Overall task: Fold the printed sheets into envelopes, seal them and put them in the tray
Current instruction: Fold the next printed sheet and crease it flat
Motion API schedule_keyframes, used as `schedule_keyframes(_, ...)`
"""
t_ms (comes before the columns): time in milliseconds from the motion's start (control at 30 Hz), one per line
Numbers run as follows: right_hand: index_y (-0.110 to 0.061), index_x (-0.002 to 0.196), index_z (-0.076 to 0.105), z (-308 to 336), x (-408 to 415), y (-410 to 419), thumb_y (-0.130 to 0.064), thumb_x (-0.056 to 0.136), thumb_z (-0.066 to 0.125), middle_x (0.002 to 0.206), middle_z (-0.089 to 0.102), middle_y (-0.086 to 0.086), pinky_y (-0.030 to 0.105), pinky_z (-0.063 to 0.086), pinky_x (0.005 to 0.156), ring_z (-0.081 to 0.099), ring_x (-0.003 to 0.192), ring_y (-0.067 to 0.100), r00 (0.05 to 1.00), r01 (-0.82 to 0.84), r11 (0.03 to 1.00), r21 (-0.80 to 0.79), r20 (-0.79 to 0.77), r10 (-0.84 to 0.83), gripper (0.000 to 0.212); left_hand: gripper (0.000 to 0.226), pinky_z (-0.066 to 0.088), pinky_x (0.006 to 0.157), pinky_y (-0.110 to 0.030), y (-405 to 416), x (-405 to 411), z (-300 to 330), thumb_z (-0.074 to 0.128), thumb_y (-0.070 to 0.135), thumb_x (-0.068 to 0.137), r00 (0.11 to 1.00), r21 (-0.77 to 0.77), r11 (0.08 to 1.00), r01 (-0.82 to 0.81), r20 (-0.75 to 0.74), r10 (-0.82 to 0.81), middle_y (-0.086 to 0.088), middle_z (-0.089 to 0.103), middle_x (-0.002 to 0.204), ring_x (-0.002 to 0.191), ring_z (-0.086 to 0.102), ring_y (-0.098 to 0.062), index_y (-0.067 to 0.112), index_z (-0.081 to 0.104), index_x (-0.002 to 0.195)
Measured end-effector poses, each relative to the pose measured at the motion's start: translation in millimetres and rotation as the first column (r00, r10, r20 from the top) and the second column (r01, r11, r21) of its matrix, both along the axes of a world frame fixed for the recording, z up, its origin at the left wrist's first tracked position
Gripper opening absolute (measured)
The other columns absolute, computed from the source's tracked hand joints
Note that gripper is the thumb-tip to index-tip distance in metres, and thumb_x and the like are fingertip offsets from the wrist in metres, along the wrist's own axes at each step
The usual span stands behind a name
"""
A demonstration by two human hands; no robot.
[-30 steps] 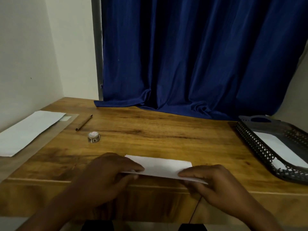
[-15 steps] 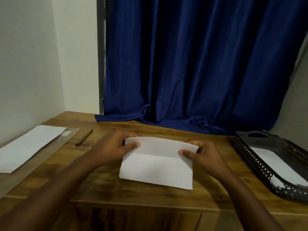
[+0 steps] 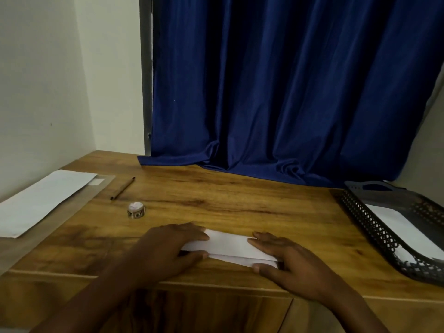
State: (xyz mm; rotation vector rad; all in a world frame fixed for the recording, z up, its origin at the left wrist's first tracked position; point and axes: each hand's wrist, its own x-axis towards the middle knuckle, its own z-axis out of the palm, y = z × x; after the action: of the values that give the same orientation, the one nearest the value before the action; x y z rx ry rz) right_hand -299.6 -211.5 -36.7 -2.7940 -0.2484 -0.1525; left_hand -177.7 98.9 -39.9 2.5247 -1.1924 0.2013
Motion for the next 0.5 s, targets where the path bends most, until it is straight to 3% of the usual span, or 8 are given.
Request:
schedule_keyframes(100,-0.061,0.149,0.018,-10,-4,1,-0.086,0.086,0.030,0.160,0.010,-0.035,0.027,0.008,0.125,-0.001,0.145,-0.018,0.998,-0.029,0.999,-0.013,-0.055,0.028,0.069,0.062,0.021,0.112,-0.015,2,-5,-6,0.035,0.082,0.088,1.000,0.010,1.000,0.008,-0.011,-0.008,0.033,0.036,0.152,0.142,0.022,0.013,0.053,0.047,0.141)
schedule_keyframes(200,-0.063,0.149,0.014,-12,-4,3,-0.083,0.091,0.020,0.161,0.006,-0.033,0.030,0.003,0.125,-0.006,0.146,-0.017,0.998,-0.018,0.999,-0.036,-0.054,0.016,0.062,0.058,0.014,0.115,-0.016,-2,-9,-3,0.037,0.074,0.093,1.000,0.011,1.000,0.001,0.023,-0.001,0.026,0.037,0.154,0.143,0.025,0.009,0.046,0.048,0.142)
schedule_keyframes(333,-0.063,0.149,0.014,-11,-3,4,-0.077,0.094,0.020,0.161,0.004,-0.034,0.032,0.003,0.126,-0.009,0.145,-0.017,0.997,-0.009,0.998,-0.057,-0.072,0.005,0.057,0.065,-0.001,0.126,-0.036,-24,-16,-1,0.025,0.067,0.099,0.999,0.096,0.995,0.007,0.049,-0.011,0.018,0.013,0.166,0.152,0.003,0.000,0.037,0.022,0.158)
schedule_keyframes(500,-0.055,0.153,0.016,-6,-3,11,-0.072,0.096,0.022,0.164,0.006,-0.026,0.032,0.003,0.125,-0.005,0.149,-0.011,0.996,0.003,0.996,-0.087,-0.092,-0.011,0.060,0.077,-0.013,0.123,-0.035,-47,-23,-15,0.005,0.072,0.095,0.998,0.164,0.985,0.056,-0.005,-0.056,0.018,-0.011,0.166,0.148,-0.022,0.004,0.033,-0.002,0.160)
